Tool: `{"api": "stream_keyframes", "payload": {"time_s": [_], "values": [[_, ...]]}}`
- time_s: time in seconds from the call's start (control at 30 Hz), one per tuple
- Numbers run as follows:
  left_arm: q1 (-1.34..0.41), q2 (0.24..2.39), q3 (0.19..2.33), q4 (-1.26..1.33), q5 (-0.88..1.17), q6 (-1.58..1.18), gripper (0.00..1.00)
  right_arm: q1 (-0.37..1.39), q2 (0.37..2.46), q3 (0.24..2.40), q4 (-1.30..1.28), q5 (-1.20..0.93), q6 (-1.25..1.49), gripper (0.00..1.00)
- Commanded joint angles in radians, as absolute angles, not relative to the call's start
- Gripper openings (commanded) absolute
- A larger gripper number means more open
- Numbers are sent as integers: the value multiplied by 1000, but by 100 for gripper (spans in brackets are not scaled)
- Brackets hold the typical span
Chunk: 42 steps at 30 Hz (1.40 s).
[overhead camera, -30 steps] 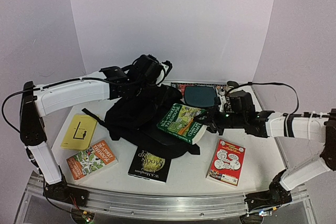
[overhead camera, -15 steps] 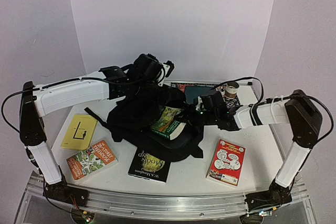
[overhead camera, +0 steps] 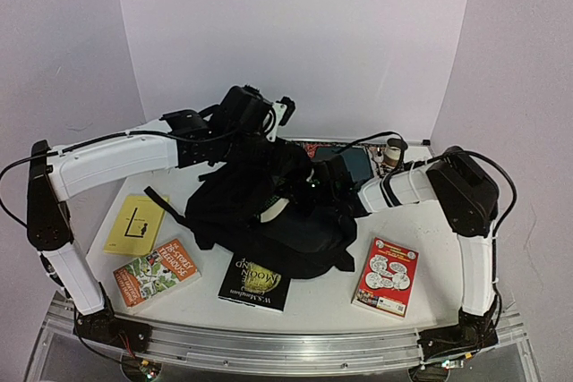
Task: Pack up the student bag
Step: Place the student bag in the largest pocket of the bag.
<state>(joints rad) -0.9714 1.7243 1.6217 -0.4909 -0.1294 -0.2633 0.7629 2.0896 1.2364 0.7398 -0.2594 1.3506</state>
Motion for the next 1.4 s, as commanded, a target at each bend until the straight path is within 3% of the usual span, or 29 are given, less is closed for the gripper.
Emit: {"api": "stream_keyframes", "payload": {"time_s": [0.0,0.23,0.4,0.43,0.6,0.7,1.03,1.07,1.37], "values": [[-976,1634,1613,-349,-140,-274,0,776,2157,1402,701,-224,1319,20],[-965,1627,1560,-342,-222,-266,0,787,2264,1543,468,-273,1237,67],[-918,1610,1506,-339,-234,-276,0,788,2242,1549,340,-288,1151,93],[-908,1608,1496,-337,-234,-277,0,789,2233,1550,308,-289,1130,97],[-856,1587,1453,-331,-212,-284,0,788,2177,1514,200,-275,1038,98],[-846,1573,1435,-325,-197,-278,0,789,2146,1483,180,-258,1009,87],[-846,1533,1401,-317,-131,-214,0,784,2202,1583,182,-360,849,4],[-846,1527,1395,-318,-130,-207,0,783,2211,1594,184,-395,830,0],[-844,1491,1354,-318,-154,-160,0,776,2215,1625,188,-633,747,0]]}}
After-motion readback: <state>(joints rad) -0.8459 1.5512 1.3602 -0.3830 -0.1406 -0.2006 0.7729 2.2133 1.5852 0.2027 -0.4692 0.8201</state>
